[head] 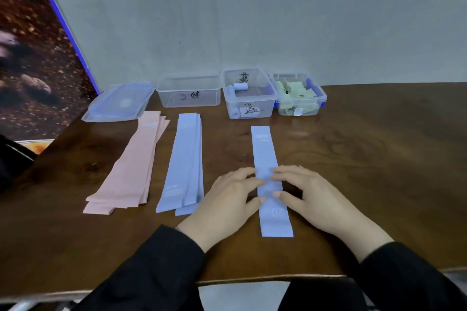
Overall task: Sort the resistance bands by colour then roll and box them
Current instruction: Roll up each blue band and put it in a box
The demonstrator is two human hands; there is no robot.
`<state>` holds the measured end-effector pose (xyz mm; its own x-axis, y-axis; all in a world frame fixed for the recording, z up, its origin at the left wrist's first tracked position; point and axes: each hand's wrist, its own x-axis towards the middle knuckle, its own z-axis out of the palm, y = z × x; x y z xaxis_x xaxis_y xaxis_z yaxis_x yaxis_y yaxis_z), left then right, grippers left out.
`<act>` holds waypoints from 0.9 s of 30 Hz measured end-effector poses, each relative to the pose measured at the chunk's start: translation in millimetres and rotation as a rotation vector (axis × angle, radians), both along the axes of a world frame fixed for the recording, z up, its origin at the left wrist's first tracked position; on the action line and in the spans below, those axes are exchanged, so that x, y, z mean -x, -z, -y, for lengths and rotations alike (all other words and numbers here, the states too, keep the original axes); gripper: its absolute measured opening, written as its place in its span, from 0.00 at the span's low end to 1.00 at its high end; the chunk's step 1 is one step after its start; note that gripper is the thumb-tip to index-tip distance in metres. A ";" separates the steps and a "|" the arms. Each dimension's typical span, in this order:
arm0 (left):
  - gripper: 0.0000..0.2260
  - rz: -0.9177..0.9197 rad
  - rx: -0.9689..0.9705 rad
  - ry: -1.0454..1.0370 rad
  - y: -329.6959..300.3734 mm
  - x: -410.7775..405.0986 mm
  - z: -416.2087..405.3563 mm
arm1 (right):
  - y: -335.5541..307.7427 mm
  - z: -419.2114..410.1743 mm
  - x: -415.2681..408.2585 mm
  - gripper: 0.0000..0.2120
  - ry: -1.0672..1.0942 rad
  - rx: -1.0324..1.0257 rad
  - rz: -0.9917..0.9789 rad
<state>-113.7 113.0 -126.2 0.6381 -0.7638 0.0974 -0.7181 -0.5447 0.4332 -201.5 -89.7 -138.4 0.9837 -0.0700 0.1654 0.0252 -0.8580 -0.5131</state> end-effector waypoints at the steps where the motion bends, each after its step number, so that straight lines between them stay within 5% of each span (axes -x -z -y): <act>1: 0.16 0.004 0.042 0.010 -0.8 2.2 -2.2 | -1.3 -1.8 2.3 0.15 -0.012 -0.004 0.022; 5: 0.05 0.025 0.132 0.146 -6.4 18.5 -17.1 | -7.6 -11.1 25.9 0.00 -0.146 -0.127 0.146; 11: 0.09 0.109 0.070 0.298 7.7 27.4 -28.3 | 2.6 -9.0 48.4 0.09 -0.300 0.020 0.005; 27: 0.02 0.100 0.074 0.177 9.3 31.6 -14.1 | 7.0 -19.5 42.4 0.04 -0.254 0.175 0.161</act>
<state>-145.4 127.1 -135.5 0.4793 -0.8512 0.2137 -0.8410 -0.3758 0.3893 -243.9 -70.2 -145.4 0.9264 0.2167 0.3081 0.3179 -0.8886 -0.3307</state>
